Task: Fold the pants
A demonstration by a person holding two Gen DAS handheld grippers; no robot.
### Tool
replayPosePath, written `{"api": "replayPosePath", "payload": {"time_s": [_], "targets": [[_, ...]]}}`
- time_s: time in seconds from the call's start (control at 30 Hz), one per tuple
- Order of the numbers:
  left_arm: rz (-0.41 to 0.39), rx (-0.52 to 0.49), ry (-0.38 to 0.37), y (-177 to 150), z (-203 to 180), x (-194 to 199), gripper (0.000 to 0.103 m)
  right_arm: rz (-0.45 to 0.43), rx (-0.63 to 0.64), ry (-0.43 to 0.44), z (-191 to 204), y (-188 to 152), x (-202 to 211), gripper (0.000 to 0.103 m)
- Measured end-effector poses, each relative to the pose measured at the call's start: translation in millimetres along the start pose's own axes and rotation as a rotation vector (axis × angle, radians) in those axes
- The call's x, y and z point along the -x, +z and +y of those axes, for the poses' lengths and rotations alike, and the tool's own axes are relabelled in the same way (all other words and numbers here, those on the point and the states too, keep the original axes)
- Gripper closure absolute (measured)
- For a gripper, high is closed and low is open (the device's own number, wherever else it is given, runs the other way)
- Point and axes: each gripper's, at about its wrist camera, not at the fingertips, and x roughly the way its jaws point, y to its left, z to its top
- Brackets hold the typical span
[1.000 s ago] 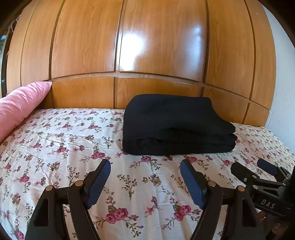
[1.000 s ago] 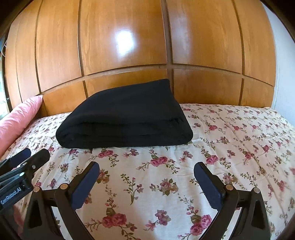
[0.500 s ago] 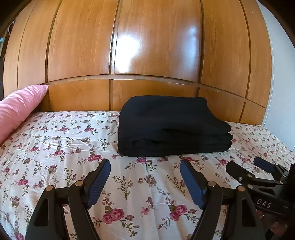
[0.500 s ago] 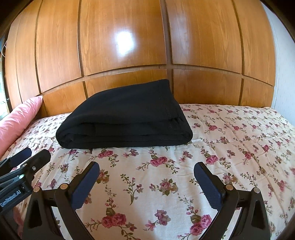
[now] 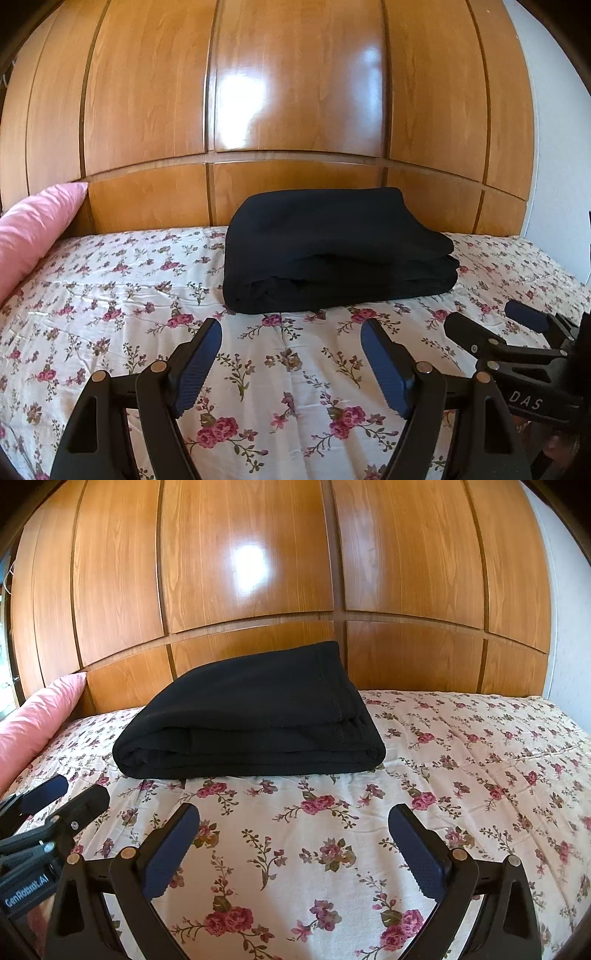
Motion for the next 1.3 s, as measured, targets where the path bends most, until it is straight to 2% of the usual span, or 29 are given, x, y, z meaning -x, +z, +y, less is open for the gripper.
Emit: {"api": "replayPosePath", "payload": {"time_s": [0.13,0.2,1.3], "targets": [[0.006,0.004,-0.01,-0.1,1.1,-1.2,0.024,-0.001,-0.001,0.001,-0.4,0.3,0.1,0.0],[0.008,0.017,-0.019,-0.1,3.9,-1.8,0.028,-0.001,-0.002,0.0,-0.3,0.2,0.3,0.0],[0.038,0.048,-0.013,-1.1,6.2,-7.4,0.028,0.013,-0.026,-0.002,-2.5,-0.4,-2.6,0.0]]}}
